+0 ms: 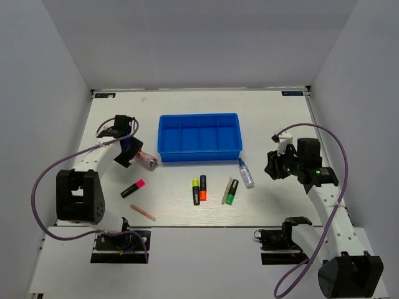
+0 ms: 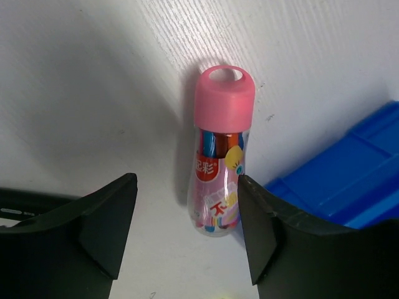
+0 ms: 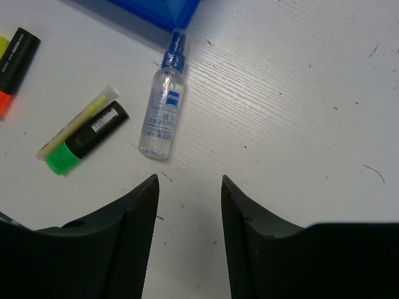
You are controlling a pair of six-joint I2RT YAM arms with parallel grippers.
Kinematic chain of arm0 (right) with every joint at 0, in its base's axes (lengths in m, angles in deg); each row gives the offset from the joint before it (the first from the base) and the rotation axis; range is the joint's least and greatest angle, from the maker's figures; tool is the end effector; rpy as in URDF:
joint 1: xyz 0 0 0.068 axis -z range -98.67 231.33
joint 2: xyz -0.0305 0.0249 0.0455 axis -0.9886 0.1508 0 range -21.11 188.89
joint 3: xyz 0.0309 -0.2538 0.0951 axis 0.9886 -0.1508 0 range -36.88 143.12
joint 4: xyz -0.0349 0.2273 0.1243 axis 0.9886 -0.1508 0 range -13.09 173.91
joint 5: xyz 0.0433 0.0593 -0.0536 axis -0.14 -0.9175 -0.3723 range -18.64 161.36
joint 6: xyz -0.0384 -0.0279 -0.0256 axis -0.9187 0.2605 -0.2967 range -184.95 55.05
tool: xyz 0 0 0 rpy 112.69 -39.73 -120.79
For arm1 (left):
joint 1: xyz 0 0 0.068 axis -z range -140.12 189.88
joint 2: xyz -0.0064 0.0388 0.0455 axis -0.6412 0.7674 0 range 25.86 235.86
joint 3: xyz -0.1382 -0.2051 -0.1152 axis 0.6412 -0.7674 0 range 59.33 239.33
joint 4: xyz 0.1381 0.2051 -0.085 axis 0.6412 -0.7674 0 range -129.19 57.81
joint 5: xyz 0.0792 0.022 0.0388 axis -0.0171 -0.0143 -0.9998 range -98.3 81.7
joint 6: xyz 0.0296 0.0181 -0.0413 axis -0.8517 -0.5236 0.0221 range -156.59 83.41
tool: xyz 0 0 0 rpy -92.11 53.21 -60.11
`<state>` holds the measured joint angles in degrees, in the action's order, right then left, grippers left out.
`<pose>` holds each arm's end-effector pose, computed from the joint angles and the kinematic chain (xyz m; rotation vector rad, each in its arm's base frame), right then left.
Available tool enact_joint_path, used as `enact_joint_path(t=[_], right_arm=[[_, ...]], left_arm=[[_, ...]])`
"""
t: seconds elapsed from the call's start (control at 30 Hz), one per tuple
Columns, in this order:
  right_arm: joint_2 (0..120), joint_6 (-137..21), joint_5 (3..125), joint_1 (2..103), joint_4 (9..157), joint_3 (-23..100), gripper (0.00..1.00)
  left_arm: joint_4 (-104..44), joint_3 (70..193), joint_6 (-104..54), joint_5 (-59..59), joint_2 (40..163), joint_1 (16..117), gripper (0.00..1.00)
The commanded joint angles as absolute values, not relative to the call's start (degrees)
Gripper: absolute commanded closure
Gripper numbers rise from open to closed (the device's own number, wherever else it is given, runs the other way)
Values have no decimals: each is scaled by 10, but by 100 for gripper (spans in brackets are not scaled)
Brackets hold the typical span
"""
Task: Sort the stationery into containers
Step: Pick up the storage box at the center of the board.
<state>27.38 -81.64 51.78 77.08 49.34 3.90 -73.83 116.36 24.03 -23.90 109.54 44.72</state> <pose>0.1741 0.0249 0.2654 -0.5816 2.1972 0.2801 0.2766 -0.0137 0.2191 -1.3150 2.3343 0.0310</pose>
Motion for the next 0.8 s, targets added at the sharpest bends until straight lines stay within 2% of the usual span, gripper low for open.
enact_joint_path(t=[0.0,0.17,0.3,0.37,0.47,0.5,0.57,0.6,0.67,0.7,0.77], right_arm=[[275,-817,522,768,505,43,52],[272,-817,511,768,499,44,52],[275,-817,512,767,495,43,52],[277,-820,516,765,499,43,52],[276,-818,520,767,502,43,52],[277,-819,522,766,501,41,52],[275,-819,524,766,502,43,52],[277,-818,525,767,502,43,52],[273,-819,526,767,502,42,52],[272,-817,525,768,502,42,52],[271,-817,521,765,501,41,50]], left_arm=[[-724,1201,279,-205,1130,434,23],[-680,1207,272,-199,1182,431,19],[-693,1231,270,-204,1237,429,19],[-693,1238,269,-204,1260,427,22],[-708,1257,263,-203,1286,423,41],[-715,1262,260,-202,1291,425,54],[-733,1279,244,-200,1300,424,62],[-737,1282,234,-200,1300,424,72],[-736,1281,222,-199,1291,421,83],[-739,1277,218,-198,1279,416,96],[-724,1280,183,-193,1242,411,100]])
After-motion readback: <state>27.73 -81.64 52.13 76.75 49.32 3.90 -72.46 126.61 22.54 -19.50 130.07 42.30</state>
